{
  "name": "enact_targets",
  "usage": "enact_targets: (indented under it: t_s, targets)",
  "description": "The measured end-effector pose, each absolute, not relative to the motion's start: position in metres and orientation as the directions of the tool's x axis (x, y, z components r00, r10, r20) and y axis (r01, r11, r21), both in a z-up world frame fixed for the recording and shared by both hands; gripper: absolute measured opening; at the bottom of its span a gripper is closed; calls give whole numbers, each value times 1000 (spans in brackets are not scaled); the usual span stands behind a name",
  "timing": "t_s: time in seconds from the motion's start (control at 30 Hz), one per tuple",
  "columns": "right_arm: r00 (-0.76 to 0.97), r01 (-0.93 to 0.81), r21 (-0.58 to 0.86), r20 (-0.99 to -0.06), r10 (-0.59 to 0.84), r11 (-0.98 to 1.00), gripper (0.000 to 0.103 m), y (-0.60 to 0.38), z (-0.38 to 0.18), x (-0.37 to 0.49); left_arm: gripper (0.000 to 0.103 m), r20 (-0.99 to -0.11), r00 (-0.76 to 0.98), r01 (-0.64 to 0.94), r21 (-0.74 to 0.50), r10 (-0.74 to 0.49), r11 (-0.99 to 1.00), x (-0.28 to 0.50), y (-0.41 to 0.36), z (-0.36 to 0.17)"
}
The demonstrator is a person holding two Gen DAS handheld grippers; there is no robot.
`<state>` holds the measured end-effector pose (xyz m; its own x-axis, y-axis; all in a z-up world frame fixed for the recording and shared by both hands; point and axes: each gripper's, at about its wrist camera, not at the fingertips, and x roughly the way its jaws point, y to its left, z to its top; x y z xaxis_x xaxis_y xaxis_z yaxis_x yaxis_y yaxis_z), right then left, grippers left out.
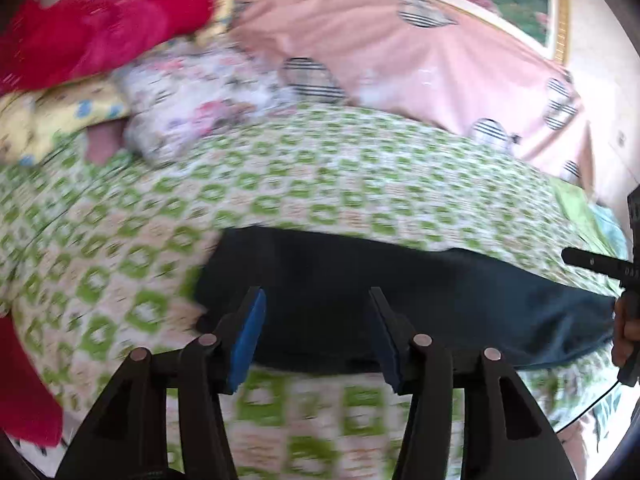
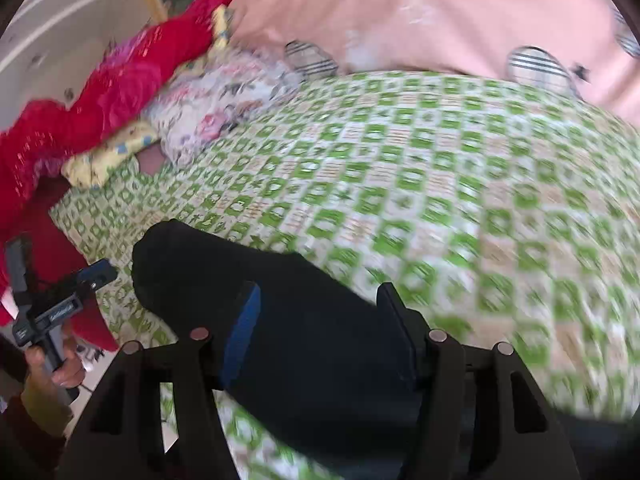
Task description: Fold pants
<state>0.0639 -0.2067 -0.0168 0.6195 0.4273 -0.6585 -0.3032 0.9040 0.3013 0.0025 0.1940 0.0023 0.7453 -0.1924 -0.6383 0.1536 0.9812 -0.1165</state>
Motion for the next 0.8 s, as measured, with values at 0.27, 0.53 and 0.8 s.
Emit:
enact_targets:
  t_s: [0.27,0.53,0.8]
  targets:
    - [696,-94,372,-639,328,923,62,-290,-22,-20,56,-662,661,395,-93,-353,914,6,89,6]
    - [701,101,382,-682,207,919,62,-341,-45,-84,60,-690,556,591,-65,-464,804,-1,-7,2]
    - [722,262,476,-674,157,840,62,-387,-67,-92,61,-718,473,692,-58,-511,720,-5,-65,-5]
